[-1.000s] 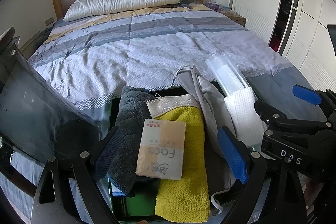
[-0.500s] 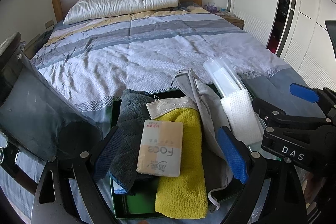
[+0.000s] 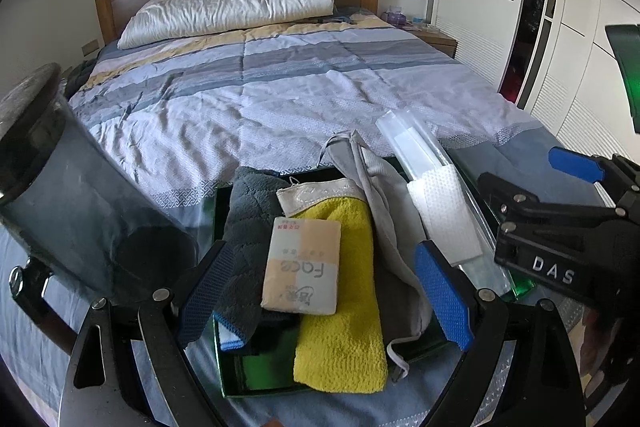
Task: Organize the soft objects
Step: 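Lift both open tools up and back away from the green tray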
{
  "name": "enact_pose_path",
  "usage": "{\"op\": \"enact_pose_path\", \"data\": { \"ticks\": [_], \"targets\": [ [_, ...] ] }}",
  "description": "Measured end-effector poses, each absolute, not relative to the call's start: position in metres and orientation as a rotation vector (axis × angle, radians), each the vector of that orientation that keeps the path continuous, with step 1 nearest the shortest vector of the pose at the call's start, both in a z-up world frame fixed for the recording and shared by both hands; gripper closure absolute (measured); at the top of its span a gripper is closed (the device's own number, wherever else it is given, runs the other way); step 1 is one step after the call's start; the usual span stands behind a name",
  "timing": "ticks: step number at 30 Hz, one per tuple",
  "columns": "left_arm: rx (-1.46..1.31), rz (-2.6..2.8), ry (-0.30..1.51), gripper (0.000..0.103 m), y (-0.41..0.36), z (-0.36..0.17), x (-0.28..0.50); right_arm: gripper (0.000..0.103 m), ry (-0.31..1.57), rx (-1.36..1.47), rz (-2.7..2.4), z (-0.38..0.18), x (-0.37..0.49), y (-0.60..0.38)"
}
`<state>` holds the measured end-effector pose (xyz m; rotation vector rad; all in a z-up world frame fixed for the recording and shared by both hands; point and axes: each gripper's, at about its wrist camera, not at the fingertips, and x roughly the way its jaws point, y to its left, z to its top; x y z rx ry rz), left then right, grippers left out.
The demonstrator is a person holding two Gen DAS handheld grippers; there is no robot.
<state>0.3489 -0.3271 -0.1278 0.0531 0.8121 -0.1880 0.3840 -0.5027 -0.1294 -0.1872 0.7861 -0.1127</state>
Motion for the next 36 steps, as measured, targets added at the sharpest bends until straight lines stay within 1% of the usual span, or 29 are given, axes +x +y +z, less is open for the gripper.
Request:
{"op": "enact_pose_path", "data": {
  "ticks": [22,36],
  "targets": [
    [-0.006,-0.224,0.824,0.015,-0.296,-0.116,0.303,0.017,0.765,-0.168,-0.103,-0.114,0.353,-0.497],
    [-0.017,-0.218,0.81,0.015,-0.262,-0.102,0.269,0.017,0.766,-0.185,-0.096,-0.105,0.297,-0.475]
  ]
}}
